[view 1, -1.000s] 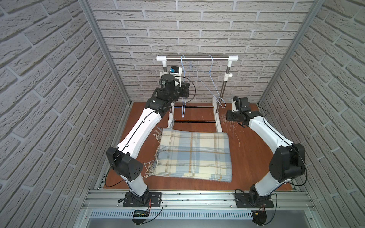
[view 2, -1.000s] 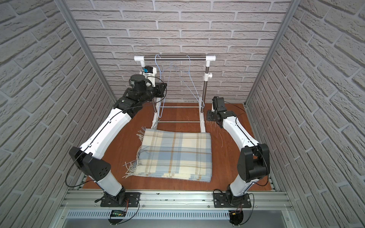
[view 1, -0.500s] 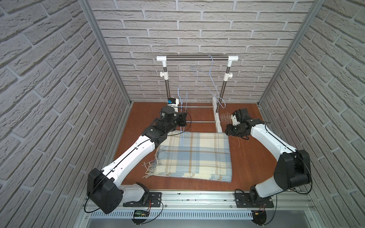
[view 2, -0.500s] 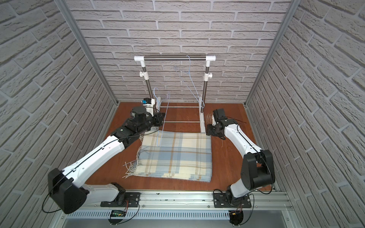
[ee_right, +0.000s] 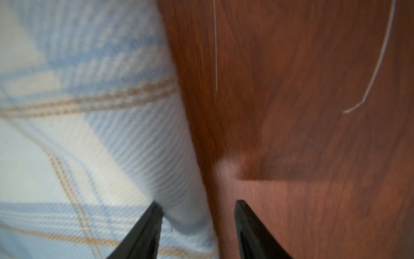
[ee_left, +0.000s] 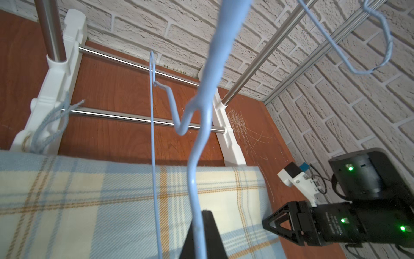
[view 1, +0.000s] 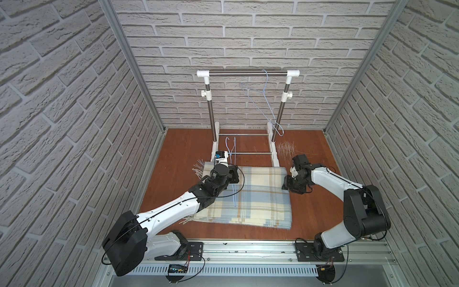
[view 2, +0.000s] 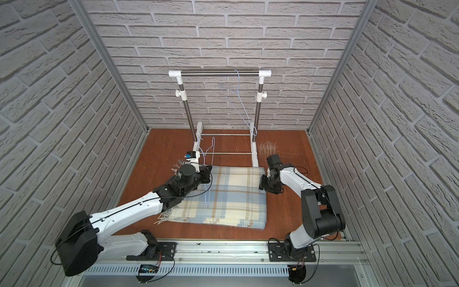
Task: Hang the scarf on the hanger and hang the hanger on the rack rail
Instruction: Pick up the hanger from the clothesline.
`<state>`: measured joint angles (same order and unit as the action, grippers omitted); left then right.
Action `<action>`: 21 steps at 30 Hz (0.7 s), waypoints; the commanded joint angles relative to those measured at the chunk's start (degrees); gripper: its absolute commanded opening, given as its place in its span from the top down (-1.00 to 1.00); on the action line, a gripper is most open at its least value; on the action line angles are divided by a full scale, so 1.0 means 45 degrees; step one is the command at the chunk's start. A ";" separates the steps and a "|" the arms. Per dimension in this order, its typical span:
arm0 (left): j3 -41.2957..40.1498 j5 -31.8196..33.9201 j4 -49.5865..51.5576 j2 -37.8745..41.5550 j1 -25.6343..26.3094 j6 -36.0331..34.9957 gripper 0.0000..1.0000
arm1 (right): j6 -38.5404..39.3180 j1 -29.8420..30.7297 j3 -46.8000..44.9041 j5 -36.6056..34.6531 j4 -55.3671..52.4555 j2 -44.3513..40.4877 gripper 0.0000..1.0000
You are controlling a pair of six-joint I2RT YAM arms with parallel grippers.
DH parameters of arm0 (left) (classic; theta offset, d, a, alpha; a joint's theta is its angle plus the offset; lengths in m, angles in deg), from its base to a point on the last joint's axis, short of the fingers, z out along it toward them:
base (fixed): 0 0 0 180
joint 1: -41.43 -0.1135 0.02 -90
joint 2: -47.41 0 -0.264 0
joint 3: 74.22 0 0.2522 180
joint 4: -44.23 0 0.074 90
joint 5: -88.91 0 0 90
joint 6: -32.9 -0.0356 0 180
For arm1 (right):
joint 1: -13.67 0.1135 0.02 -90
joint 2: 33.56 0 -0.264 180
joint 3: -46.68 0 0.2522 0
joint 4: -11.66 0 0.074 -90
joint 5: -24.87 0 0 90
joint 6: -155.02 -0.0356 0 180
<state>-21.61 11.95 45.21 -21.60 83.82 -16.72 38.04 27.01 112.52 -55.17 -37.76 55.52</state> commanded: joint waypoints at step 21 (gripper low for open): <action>-0.3573 0.0880 -0.3279 -0.0241 0.0806 0.0981 1.00 | 0.0054 0.0775 -0.0717 -0.0085 0.0884 -0.0675 0.49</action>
<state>-36.34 14.55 32.56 -23.68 87.01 -12.94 37.82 29.55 109.90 -55.37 -34.20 52.98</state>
